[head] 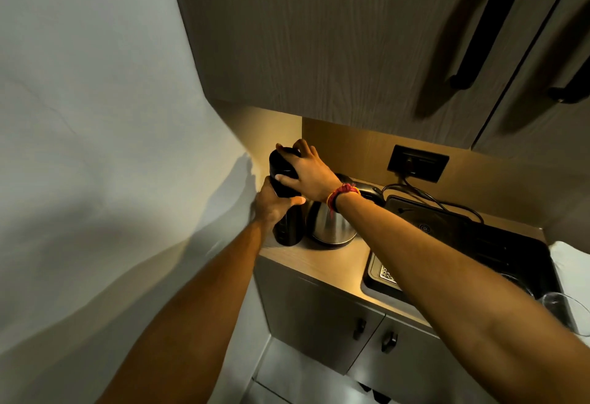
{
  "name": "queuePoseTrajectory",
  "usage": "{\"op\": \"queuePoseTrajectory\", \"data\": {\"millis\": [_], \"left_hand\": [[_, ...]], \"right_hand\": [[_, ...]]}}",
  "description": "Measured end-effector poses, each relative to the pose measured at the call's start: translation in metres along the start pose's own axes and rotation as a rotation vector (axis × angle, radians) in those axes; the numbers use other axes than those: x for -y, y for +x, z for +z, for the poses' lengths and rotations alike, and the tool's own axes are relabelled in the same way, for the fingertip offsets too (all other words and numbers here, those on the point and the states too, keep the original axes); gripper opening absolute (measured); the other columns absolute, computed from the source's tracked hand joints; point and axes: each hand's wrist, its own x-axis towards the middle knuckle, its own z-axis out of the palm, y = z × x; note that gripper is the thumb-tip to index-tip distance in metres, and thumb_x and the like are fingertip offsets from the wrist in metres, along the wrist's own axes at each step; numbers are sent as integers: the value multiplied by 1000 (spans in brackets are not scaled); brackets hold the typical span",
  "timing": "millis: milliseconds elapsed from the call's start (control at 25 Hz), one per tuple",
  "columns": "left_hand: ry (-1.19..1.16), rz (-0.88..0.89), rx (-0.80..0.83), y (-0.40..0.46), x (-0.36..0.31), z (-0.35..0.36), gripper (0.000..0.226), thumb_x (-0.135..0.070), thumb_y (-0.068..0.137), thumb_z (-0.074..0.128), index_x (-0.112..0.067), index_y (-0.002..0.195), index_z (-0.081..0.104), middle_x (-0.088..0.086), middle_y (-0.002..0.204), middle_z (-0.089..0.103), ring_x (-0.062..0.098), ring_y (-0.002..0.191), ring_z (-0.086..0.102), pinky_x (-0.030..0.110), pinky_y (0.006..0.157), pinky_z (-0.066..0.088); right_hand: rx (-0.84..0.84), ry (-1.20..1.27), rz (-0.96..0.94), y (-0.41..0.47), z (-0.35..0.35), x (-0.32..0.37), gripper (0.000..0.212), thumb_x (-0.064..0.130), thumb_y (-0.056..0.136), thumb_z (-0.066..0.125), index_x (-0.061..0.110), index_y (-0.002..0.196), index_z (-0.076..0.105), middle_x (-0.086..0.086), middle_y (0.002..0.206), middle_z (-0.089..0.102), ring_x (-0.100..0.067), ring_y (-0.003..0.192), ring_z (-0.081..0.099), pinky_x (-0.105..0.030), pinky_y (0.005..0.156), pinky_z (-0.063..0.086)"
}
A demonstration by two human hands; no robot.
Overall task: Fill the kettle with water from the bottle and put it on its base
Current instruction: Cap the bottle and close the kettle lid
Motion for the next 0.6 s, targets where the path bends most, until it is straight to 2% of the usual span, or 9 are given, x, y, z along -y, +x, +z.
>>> {"op": "queuePoseTrajectory", "data": {"millis": [160, 240, 320, 360, 440, 480, 520, 600], "left_hand": [[80, -46, 45, -1, -6, -8, 78, -26, 71, 90, -17, 137, 49, -1, 115, 67, 23, 107, 65, 39, 91, 57], [137, -65, 4, -5, -8, -8, 88, -36, 70, 90, -12, 140, 42, 5, 123, 64, 30, 115, 64, 44, 94, 56], [365, -196, -99, -13, -6, -6, 99, -48, 67, 89, -6, 141, 39, 14, 133, 57, 35, 121, 60, 47, 96, 55], [515, -266, -74, -19, -3, -4, 91, -48, 68, 88, -6, 136, 45, 16, 131, 59, 36, 118, 62, 48, 96, 55], [734, -311, 205, -37, 1, 6, 60, -40, 74, 86, -8, 116, 58, 14, 110, 70, 32, 98, 70, 48, 89, 59], [789, -247, 326, -44, -2, 16, 47, -35, 76, 84, -9, 107, 61, 13, 101, 72, 30, 89, 72, 46, 84, 60], [822, -97, 372, -47, -9, 29, 38, -31, 79, 82, -7, 102, 63, 14, 98, 72, 31, 88, 71, 44, 81, 61], [837, 292, 328, -41, -34, 58, 32, -26, 80, 78, -6, 99, 63, 13, 104, 66, 31, 98, 65, 42, 83, 56]], "right_hand": [[58, -99, -18, 9, -6, -3, 75, 58, 93, 49, 29, 158, 26, -10, 143, 33, -32, 133, 38, -44, 110, 46], [51, -71, -12, 3, 0, -9, 85, 66, 91, 46, 32, 161, 12, -11, 153, 29, -34, 138, 35, -46, 113, 44], [-10, 9, 28, -15, 6, -25, 94, 76, 87, 38, 35, 160, -4, -11, 163, 20, -35, 143, 32, -46, 113, 40], [-53, 37, 65, -27, 8, -39, 94, 78, 87, 34, 34, 160, -5, -10, 165, 18, -34, 145, 31, -47, 114, 38], [-91, 29, 176, -52, 8, -74, 93, 77, 89, 32, 28, 162, 4, -10, 164, 21, -32, 149, 29, -46, 119, 35], [-69, 14, 245, -65, 7, -94, 91, 75, 90, 35, 24, 163, 9, -10, 163, 23, -31, 150, 28, -46, 120, 33], [-23, -8, 311, -78, 6, -112, 90, 72, 92, 38, 21, 162, 14, -11, 162, 26, -31, 149, 29, -45, 121, 32], [111, -23, 401, -96, 2, -134, 86, 61, 94, 47, 15, 161, 19, -14, 157, 33, -32, 145, 35, -43, 118, 35]]}}
